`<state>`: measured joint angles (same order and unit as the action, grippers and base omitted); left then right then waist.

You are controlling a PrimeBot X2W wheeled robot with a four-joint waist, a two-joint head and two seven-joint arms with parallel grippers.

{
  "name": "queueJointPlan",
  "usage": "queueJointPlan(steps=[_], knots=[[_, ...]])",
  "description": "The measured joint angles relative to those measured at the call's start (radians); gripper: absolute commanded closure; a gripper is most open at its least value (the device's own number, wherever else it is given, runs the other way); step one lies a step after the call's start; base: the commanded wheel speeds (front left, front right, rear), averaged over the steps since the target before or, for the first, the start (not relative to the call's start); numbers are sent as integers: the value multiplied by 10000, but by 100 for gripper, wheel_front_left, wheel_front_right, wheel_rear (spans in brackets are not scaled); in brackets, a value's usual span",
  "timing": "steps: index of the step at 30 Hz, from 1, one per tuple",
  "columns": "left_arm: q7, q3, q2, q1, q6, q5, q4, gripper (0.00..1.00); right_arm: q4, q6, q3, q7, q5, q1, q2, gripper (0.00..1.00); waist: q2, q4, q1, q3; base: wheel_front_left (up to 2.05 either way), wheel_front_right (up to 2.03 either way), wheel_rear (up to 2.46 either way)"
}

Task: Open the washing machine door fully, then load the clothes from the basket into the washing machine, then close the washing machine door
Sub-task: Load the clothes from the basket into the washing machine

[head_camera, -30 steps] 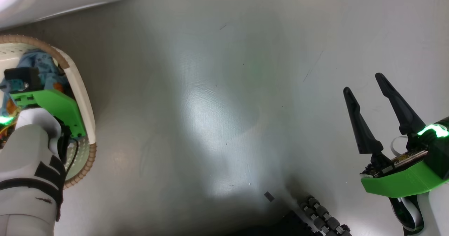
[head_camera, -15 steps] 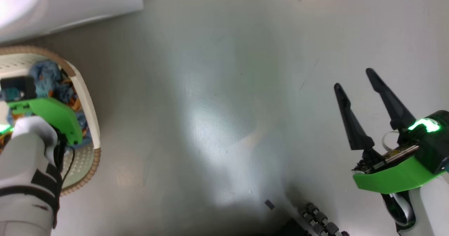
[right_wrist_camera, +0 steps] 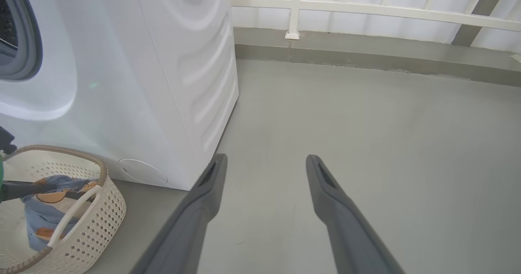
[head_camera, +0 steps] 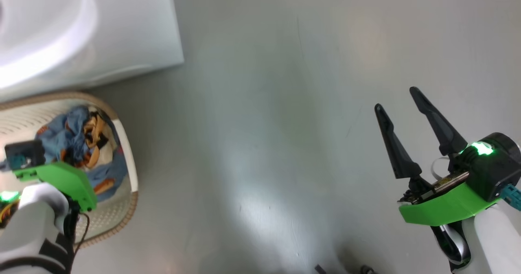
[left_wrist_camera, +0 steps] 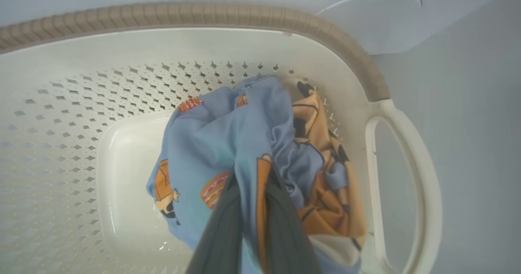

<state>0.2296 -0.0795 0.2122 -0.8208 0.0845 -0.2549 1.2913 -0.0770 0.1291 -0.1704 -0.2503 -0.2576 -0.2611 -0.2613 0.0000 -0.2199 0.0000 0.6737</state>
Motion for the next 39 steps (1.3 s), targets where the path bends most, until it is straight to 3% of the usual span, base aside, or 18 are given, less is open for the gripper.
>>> queueJointPlan(steps=[8,17,28,39], knots=[[186,54,-35,1047,84,-138,-988,100,232,0,-86,-27,15,298,58,0,0,165,0,-1032,0,0,0],[188,414,-161,3148,69,-148,-3979,100,447,0,-92,-27,100,849,113,0,0,512,0,-2299,0,0,0],[201,1170,-744,5776,-96,-115,-7549,100,725,0,-125,-27,238,1603,257,0,0,956,0,-3855,0,0,0],[201,1720,-1342,7752,-2,-23,-9877,100,813,0,-111,38,470,2283,541,0,0,1270,0,-5264,0,0,0]])
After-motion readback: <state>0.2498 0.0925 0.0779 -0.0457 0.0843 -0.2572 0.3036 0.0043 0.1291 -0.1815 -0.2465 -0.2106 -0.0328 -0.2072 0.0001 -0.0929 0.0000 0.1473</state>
